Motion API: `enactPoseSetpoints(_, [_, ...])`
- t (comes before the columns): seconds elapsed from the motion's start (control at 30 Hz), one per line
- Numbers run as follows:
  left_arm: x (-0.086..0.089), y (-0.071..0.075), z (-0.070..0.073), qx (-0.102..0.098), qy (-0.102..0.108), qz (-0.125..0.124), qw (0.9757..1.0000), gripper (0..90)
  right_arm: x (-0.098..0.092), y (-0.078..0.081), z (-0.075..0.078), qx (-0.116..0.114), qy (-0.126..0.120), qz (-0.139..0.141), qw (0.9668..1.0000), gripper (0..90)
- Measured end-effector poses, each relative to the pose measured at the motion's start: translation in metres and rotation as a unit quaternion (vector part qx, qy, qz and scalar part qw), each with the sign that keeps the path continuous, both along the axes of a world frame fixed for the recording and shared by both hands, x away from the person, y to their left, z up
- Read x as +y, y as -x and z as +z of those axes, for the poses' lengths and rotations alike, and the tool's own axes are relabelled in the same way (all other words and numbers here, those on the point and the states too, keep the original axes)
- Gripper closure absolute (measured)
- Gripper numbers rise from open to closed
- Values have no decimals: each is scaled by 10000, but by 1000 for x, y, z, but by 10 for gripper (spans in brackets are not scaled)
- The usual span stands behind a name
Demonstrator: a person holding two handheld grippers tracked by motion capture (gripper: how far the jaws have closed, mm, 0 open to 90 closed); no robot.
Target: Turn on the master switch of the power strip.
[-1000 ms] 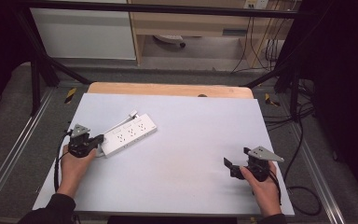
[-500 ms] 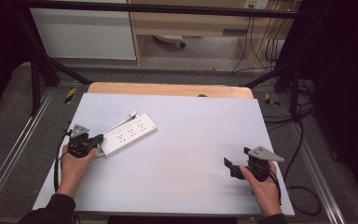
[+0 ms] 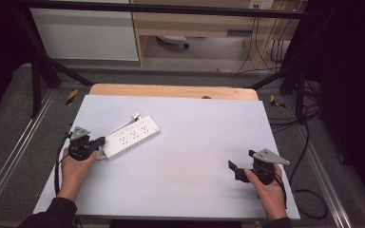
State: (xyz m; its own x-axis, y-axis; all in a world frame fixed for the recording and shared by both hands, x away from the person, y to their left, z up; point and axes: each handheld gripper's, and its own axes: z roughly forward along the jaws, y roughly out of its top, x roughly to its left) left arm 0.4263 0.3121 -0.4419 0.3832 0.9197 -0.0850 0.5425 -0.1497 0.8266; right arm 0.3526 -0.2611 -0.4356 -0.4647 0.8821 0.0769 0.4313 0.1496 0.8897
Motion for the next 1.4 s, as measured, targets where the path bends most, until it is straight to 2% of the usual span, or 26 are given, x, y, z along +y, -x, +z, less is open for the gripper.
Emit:
enactPoseSetpoints(1.07, [0, 0, 0, -55, 57, -39, 10000, 900, -1, 0, 0, -24, 6, -4, 10000, 60])
enactPoseSetpoints(1.4, [0, 1, 2, -163, 134, -91, 9997, 900, -1, 0, 1, -37, 1, -14, 10000, 60])
